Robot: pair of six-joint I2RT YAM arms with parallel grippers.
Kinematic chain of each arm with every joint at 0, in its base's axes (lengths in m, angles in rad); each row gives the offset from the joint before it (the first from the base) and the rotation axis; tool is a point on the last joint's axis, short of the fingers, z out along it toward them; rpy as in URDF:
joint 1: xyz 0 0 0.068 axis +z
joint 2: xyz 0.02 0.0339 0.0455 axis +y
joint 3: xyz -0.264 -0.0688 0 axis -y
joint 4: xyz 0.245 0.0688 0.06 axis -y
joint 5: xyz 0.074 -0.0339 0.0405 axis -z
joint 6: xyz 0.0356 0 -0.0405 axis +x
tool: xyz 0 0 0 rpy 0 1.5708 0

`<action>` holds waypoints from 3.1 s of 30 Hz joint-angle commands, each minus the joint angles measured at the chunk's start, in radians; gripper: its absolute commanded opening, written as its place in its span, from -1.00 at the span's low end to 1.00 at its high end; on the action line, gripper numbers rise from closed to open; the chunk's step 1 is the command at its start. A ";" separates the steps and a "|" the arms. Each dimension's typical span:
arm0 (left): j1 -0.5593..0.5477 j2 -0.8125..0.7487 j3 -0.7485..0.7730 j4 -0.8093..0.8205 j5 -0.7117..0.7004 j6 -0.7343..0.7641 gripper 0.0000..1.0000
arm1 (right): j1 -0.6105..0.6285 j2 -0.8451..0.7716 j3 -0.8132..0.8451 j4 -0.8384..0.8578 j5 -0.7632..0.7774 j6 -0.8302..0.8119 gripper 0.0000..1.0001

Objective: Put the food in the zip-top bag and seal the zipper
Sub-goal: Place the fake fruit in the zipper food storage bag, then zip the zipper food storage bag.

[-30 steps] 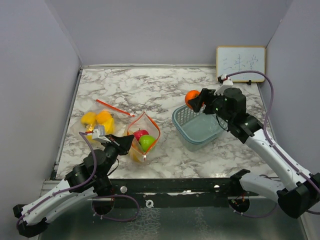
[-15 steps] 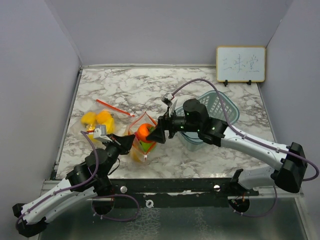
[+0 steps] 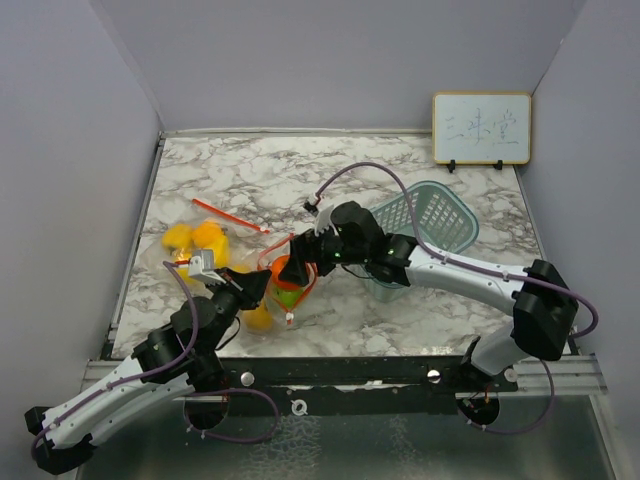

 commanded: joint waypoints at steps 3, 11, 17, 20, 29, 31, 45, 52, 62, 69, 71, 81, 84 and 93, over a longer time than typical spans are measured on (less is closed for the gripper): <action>0.003 0.009 0.047 0.042 0.018 0.017 -1.00 | 0.022 -0.066 0.060 -0.028 0.077 -0.031 0.99; 0.003 0.033 0.073 0.067 0.039 0.010 -1.00 | 0.023 -0.210 0.023 -0.190 0.254 0.024 0.99; 0.003 -0.006 0.082 0.097 0.056 -0.014 -1.00 | 0.022 -0.260 -0.066 -0.226 0.291 0.084 0.99; 0.003 -0.030 0.077 0.124 0.067 -0.016 -1.00 | 0.023 -0.265 -0.077 -0.216 0.274 0.079 0.93; 0.003 -0.089 0.043 0.172 0.102 -0.043 -1.00 | 0.021 -0.212 -0.097 -0.139 0.263 0.063 0.72; 0.003 -0.093 0.042 0.170 0.108 -0.045 -1.00 | 0.022 -0.189 -0.086 -0.118 0.263 0.063 0.72; 0.003 -0.084 0.020 0.071 0.051 -0.046 -1.00 | 0.022 -0.170 0.011 -0.186 0.385 0.149 -0.94; 0.003 -0.028 0.115 -0.028 0.038 -0.032 0.06 | 0.022 -0.250 0.025 -0.199 0.447 0.220 -0.95; 0.003 -0.091 0.200 -0.064 0.257 0.101 0.98 | 0.022 -0.246 -0.044 -0.067 0.487 0.391 -0.95; 0.004 0.004 0.221 -0.082 0.400 0.248 0.96 | 0.021 -0.179 0.008 -0.027 0.534 0.415 -0.95; 0.004 0.046 0.220 -0.088 0.398 0.268 0.94 | 0.021 -0.160 0.031 -0.026 0.533 0.415 -0.95; 0.003 0.052 0.160 -0.088 0.214 0.257 0.51 | 0.021 -0.202 0.006 -0.013 0.514 0.399 -0.95; 0.004 0.044 0.145 -0.089 0.170 0.246 0.38 | 0.021 -0.224 0.007 -0.017 0.502 0.390 -0.95; 0.003 0.015 0.093 0.075 0.122 0.319 0.41 | 0.021 -0.279 -0.017 -0.018 0.479 0.382 -0.95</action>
